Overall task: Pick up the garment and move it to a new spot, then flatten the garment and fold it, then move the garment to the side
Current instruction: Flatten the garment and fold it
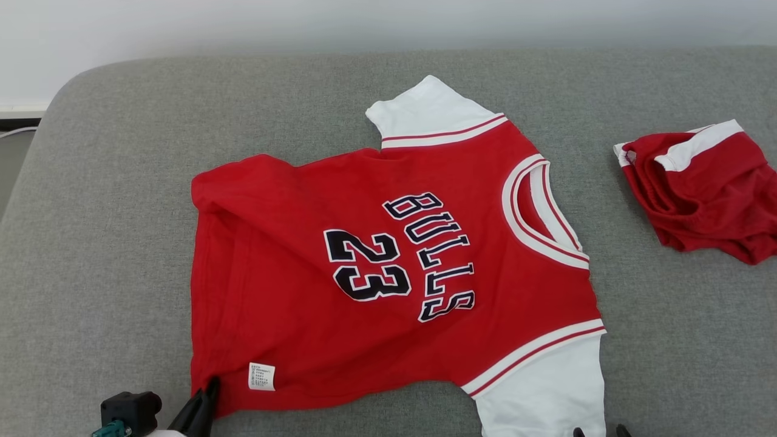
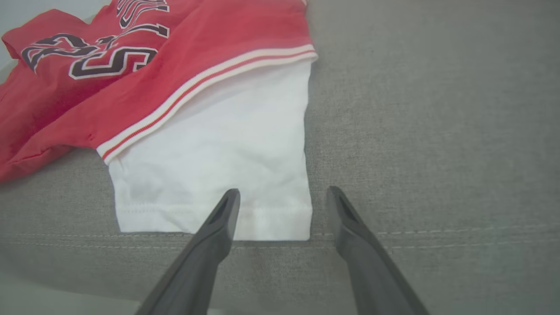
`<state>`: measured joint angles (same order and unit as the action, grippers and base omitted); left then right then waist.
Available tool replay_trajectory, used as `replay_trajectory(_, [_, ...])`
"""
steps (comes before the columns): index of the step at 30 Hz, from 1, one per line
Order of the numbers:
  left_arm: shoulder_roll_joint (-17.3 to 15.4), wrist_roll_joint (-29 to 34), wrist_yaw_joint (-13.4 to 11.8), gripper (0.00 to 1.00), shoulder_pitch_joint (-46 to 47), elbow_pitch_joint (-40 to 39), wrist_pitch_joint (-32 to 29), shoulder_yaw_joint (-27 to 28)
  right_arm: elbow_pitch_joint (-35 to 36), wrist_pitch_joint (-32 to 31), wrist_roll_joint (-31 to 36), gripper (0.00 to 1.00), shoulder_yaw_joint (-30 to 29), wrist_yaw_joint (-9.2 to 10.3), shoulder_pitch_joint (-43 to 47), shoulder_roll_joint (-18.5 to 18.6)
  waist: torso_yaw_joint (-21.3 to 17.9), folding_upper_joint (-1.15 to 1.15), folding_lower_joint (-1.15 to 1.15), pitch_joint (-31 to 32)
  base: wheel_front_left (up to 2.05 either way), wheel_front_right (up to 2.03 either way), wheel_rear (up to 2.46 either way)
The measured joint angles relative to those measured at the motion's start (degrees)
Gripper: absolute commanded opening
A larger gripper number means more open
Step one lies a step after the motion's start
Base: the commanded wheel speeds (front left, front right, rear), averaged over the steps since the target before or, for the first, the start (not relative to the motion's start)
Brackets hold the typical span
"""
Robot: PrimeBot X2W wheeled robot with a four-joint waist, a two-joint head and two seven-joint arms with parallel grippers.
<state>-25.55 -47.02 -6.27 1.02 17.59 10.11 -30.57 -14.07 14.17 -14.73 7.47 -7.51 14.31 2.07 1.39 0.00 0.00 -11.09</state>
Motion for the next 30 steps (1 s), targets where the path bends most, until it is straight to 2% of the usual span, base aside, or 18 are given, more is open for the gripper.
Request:
replay_trajectory(4, [-0.14,0.01,0.18,0.00,0.74,-0.09,0.25,0.10,-2.07,0.00,-1.29,1.00,0.26,0.00,-1.46,0.00,0.03,0.00,0.00,-0.53,0.00,0.00,0.00])
replay_trajectory(5, [-0.22,0.01,0.18,0.00,0.76,-0.09,0.32,0.10,-2.42,0.00,-1.46,0.96,0.34,0.00,-1.86,0.02,0.04,0.00,0.00,-0.66,0.00,0.00,0.00])
replay_trajectory(6, [-0.27,0.01,0.18,0.00,0.76,-0.10,0.33,0.10,-2.93,0.00,-1.53,0.66,0.46,0.00,-2.33,0.02,0.03,0.00,0.00,-0.78,0.00,0.00,0.00])
replay_trajectory(7, [-0.35,0.01,0.18,0.00,0.78,-0.11,0.45,0.10,-3.35,0.00,-2.01,0.54,0.66,0.00,-2.71,0.01,0.02,0.00,0.00,-0.89,0.00,0.00,0.00])
replay_trajectory(8, [-0.40,0.01,0.18,0.00,0.86,-0.13,0.48,0.11,-3.82,0.00,-2.58,0.29,0.90,0.00,-3.04,0.03,0.01,0.00,0.00,-0.97,0.00,0.00,0.00])
replay_trajectory(9, [-0.45,0.01,0.19,0.00,0.98,-0.19,0.48,0.11,-4.24,0.00,-2.69,0.23,1.09,0.00,-3.32,0.02,-0.01,0.00,0.00,-1.03,0.00,0.00,0.00])
replay_trajectory(10, [-0.52,0.01,0.19,0.00,1.13,-0.24,0.48,0.12,-4.69,0.01,-2.88,0.01,1.19,0.00,-3.54,0.02,-0.05,0.00,0.00,-1.07,0.00,0.00,0.00])
replay_trajectory(15, [-0.82,0.01,0.18,0.00,1.70,-0.69,0.49,0.30,-5.95,0.00,-3.97,0.00,2.00,0.00,-3.89,0.02,-0.30,0.00,0.00,-1.14,0.00,0.00,0.00])
replay_trajectory(19, [-1.27,0.00,-0.05,0.00,1.69,-2.25,0.49,0.71,-2.98,0.00,-4.50,0.00,1.97,0.01,-4.13,0.05,-0.64,0.00,0.00,-1.16,0.00,0.00,0.00])
replay_trajectory(22, [-1.88,-0.13,-1.42,0.00,1.37,-4.85,0.45,1.52,2.25,0.01,-5.23,0.00,1.55,0.01,-3.98,0.04,-0.87,0.00,0.00,-1.10,0.00,0.00,0.00])
replay_trajectory(30, [-6.37,-1.55,-6.99,0.00,-4.44,-18.34,-2.56,4.10,15.52,0.05,-5.71,0.00,-3.05,0.01,-1.37,0.02,-0.37,0.00,0.00,-0.97,0.00,0.00,0.00])
